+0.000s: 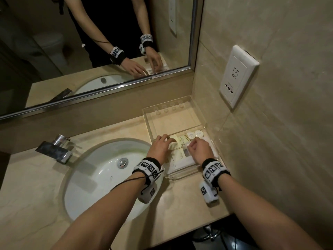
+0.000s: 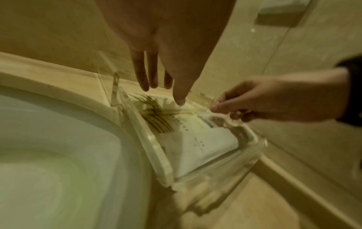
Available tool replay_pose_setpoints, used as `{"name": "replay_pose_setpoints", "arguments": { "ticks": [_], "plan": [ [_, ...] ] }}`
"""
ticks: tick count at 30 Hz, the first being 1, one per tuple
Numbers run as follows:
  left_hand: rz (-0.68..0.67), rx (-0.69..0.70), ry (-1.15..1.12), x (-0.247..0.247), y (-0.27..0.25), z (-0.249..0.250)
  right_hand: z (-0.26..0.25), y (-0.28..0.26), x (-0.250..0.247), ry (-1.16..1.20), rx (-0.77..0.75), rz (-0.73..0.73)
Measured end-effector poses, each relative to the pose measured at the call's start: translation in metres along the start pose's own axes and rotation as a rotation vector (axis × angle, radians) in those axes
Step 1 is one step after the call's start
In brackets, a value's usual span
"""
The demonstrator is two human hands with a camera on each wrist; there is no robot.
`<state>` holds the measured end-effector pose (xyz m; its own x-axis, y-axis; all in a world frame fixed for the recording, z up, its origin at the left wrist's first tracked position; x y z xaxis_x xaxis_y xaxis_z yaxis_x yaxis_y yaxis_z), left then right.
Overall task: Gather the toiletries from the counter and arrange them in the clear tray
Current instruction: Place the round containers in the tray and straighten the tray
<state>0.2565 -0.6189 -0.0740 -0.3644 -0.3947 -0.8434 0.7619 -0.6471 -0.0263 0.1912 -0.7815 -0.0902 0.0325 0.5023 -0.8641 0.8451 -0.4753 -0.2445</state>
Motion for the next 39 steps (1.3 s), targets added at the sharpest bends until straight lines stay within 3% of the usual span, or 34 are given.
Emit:
{"name": "replay_pose_setpoints", "arguments": {
  "ticks": [5, 9, 15, 18, 21, 24, 27, 32, 39],
  "plan": [
    [0.147, -0.135, -0.249, -0.009, -0.034, -0.018, 0.025, -0.017, -0.015, 0.094, -0.103, 0.011],
    [0.015, -0.080, -0.281, 0.013, -0.052, -0.005, 0.026, -0.032, -0.009, -0.063, -0.310, -0.032],
    [-0.024, -0.115, -0.281, 0.025, -0.058, -0.001, 0.029, -0.038, -0.008, -0.101, -0.340, -0.025],
    [0.034, -0.138, -0.291, 0.018, -0.062, -0.006, 0.036, -0.039, -0.019, -0.014, -0.261, 0.049],
    [0.158, -0.332, -0.415, 0.007, -0.069, -0.024, 0.057, -0.045, -0.028, 0.028, -0.037, 0.098],
    [0.119, -0.660, -0.656, 0.014, -0.081, -0.043, 0.091, -0.047, -0.002, 0.118, 0.243, -0.122],
    [-0.012, -0.861, -0.904, 0.030, -0.093, -0.043, 0.105, -0.053, 0.027, 0.493, 0.421, -0.278],
    [-0.028, -0.945, -1.105, 0.047, -0.096, -0.041, 0.100, -0.053, 0.031, 0.833, 0.543, -0.229],
    [0.078, -0.956, -1.224, 0.061, -0.100, -0.043, 0.108, -0.040, 0.044, 0.771, 0.587, -0.111]
  ]
}}
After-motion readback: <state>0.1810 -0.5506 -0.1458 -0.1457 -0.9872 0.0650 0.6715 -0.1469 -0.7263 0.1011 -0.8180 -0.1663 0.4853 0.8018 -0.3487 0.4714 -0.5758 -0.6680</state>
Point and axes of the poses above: each hand's wrist, its own y-axis towards the middle knuckle, its own x-axis out of the palm, z = x × y, the point moved 7 cm from there along y, towards the middle knuckle, and after that the axes turned 14 degrees about -y, right-handed, at the moved point
